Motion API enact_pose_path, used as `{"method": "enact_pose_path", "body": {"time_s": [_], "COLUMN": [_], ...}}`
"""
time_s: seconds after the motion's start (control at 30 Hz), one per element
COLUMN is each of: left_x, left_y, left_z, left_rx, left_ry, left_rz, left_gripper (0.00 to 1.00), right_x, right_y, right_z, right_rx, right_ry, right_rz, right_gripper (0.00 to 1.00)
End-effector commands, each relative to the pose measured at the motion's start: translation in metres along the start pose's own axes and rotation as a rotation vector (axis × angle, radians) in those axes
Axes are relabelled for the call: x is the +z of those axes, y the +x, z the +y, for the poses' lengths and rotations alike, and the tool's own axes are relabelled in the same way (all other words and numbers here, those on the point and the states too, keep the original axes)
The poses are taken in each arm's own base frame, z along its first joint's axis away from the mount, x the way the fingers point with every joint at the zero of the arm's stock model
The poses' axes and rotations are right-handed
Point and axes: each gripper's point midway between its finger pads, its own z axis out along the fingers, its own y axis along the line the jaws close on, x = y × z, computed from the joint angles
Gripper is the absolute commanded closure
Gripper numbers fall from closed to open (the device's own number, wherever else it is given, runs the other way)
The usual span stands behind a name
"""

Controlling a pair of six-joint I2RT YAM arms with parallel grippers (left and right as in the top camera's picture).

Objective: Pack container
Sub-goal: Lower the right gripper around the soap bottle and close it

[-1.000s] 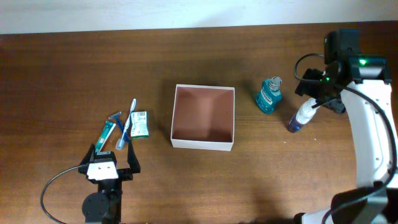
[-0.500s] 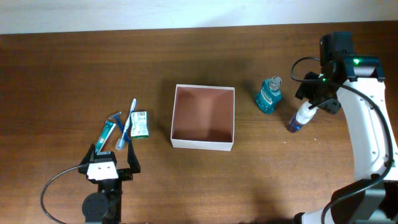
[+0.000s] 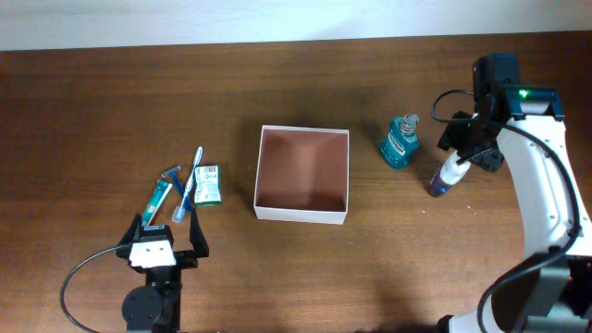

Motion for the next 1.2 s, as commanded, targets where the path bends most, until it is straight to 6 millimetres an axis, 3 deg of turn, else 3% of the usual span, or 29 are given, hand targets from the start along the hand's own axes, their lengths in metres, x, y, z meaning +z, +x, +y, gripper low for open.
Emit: {"method": "enact_pose_path", "body": {"time_s": [0.0,0.4,0.6,1.17], "left_x": [0.000,0.000,0.000,0.000], "left_y": [0.001,0.001,0.001,0.001], "left_z": [-0.002,-0.002,-0.002,-0.002], "left_rx": [0.012,0.012,0.012,0.012], "left_ry": [0.012,0.012,0.012,0.012], "left_rz": [-0.002,-0.002,-0.002,-0.002], "left_gripper": [0.01,0.01,0.00,0.00], "right_x": [0.014,0.022,0.029,0.029], "right_y": [-0.002,-0.004,-0.004,-0.004], "right_z": [-0.011,-0.013,-0.001,-0.003], "right_rx": [0.038,0.053,0.055,0.043], "right_ry": [0.021,0.012,-0.042,-0.032], "right_rz": [0.035,0.053,0.073,0.074], "right_gripper": [0.36,0.36,0.36,0.42]}}
